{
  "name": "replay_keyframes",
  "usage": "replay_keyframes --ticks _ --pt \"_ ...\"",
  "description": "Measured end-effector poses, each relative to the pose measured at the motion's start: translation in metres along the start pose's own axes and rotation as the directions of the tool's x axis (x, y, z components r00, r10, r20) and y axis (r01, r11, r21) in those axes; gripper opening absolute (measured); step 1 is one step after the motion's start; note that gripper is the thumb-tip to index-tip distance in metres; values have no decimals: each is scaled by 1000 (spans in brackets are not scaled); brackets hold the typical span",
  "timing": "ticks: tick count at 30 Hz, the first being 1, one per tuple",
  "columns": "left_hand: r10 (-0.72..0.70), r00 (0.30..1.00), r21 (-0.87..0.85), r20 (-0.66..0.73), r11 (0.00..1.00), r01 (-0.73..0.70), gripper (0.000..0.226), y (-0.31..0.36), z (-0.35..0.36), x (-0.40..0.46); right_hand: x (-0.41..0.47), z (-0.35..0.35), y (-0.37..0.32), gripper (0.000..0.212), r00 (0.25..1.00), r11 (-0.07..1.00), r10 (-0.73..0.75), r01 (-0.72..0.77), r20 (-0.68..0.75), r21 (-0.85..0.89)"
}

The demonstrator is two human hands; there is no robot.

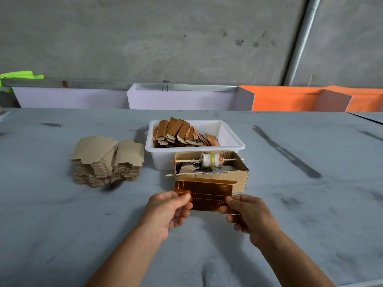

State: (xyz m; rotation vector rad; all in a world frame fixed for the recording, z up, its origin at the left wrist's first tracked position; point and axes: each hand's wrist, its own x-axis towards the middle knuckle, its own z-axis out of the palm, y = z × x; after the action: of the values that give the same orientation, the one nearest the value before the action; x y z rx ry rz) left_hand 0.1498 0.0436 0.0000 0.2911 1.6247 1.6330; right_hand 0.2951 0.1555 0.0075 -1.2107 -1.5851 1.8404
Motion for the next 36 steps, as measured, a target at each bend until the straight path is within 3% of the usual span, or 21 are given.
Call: replay_keyframes --ticks 9,17,23,36 --pt "-71 997 -13 2 997 71 6 -6 0 0 2 -3 3 8 999 994 14 -20 53 107" --pt "-10 1000 -99 -6 995 10 7 -7 0 -1 6 -3 4 6 994 975 52 -72 99 208" --pt "-52 997 -40 50 998 54 5 -2 1 -4 6 -2 6 7 993 977 40 -63 113 203" --pt "-23 999 -138 33 990 27 6 -1 7 -2 8 -2 6 6 992 969 90 -108 87 224"
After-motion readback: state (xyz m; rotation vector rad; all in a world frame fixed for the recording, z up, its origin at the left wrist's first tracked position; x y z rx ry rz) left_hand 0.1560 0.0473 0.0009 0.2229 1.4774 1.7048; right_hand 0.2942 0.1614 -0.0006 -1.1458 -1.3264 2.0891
